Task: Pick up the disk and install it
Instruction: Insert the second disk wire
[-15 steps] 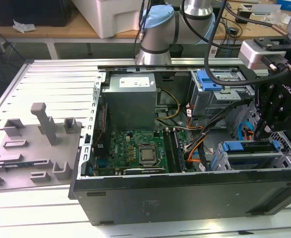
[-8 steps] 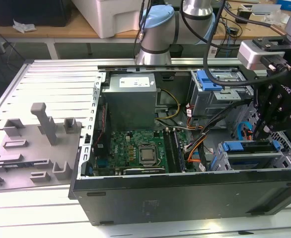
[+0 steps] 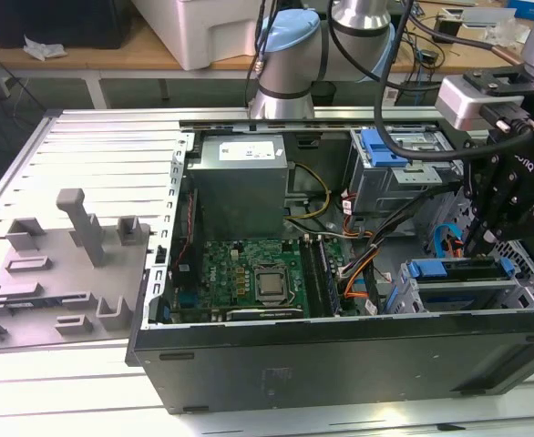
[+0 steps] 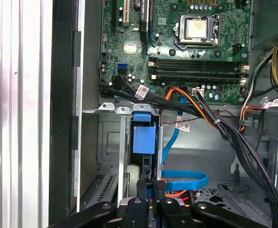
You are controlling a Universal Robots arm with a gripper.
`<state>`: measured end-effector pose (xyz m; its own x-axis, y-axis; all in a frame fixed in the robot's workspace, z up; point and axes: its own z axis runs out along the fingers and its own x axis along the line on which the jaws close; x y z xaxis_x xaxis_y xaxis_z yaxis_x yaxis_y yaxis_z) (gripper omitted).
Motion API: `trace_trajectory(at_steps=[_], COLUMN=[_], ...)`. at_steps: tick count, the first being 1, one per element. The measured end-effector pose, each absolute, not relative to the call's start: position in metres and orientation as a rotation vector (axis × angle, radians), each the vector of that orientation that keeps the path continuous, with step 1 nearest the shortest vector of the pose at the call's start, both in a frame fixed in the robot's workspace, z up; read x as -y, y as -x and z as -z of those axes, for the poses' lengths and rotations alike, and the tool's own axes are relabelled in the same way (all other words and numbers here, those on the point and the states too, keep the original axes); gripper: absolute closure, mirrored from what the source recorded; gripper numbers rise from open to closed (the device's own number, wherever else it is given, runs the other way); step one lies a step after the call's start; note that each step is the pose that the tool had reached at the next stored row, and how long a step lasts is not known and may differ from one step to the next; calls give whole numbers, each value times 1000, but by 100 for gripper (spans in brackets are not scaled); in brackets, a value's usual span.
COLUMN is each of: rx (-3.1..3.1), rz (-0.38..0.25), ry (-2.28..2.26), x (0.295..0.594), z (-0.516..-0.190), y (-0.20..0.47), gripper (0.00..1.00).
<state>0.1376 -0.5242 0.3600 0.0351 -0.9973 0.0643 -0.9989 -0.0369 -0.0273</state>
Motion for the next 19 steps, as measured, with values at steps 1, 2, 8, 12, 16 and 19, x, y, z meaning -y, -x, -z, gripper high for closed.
trace_trajectory(at_steps=[1, 2, 8, 12, 16, 19], rx=[2162, 2163, 2167, 2169, 2170, 2172], rz=[-102, -102, -101, -100, -100, -100], ry=[-2242, -2242, -2238, -2237, -2236, -2235], x=[524, 524, 524, 524, 524, 524], z=[-360, -360, -358, -358, -357, -357], y=[-138, -138, -138, -138, -138, -138], gripper=[84, 84, 84, 84, 84, 84])
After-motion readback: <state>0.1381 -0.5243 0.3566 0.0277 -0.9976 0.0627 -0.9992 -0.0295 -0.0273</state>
